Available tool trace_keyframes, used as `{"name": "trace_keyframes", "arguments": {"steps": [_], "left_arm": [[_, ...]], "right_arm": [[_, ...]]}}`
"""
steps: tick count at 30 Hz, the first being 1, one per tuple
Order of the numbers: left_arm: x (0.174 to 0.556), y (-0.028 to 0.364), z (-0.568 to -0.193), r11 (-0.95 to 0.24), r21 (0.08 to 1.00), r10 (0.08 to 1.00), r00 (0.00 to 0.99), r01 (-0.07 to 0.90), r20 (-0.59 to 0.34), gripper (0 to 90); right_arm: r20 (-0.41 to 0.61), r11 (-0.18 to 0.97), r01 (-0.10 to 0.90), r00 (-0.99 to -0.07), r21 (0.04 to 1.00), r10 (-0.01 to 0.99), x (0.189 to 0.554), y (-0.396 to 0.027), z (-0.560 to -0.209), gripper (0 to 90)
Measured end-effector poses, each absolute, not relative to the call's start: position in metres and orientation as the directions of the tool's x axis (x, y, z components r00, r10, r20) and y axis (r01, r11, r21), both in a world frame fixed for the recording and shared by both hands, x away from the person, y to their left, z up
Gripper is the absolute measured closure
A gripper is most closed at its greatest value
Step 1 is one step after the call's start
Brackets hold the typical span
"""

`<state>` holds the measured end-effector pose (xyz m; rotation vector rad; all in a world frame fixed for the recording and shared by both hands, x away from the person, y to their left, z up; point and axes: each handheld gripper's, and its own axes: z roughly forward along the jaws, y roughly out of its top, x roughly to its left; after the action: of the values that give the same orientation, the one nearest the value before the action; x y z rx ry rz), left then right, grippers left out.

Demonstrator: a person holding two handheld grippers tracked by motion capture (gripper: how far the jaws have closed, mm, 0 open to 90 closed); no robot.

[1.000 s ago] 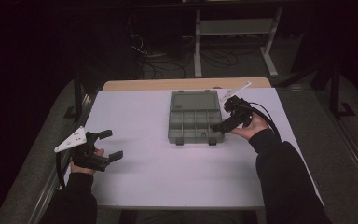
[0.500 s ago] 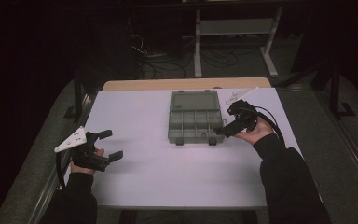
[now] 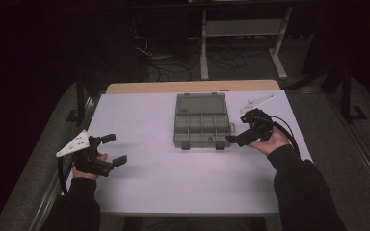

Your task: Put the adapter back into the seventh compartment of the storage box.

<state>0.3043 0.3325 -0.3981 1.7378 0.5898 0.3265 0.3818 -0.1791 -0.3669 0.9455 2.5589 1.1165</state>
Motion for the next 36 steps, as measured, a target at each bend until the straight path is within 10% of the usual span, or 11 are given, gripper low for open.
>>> {"name": "trace_keyframes", "arguments": {"steps": [36], "left_arm": [[0.305, 0.332, -0.398, -0.161, 0.964, 0.547, 0.832, 0.212, -0.091, 0.0]], "right_arm": [[0.108, 0.416, 0.473, -0.75, 0.776, 0.652, 0.342, -0.203, -0.386, 0.0]]}}
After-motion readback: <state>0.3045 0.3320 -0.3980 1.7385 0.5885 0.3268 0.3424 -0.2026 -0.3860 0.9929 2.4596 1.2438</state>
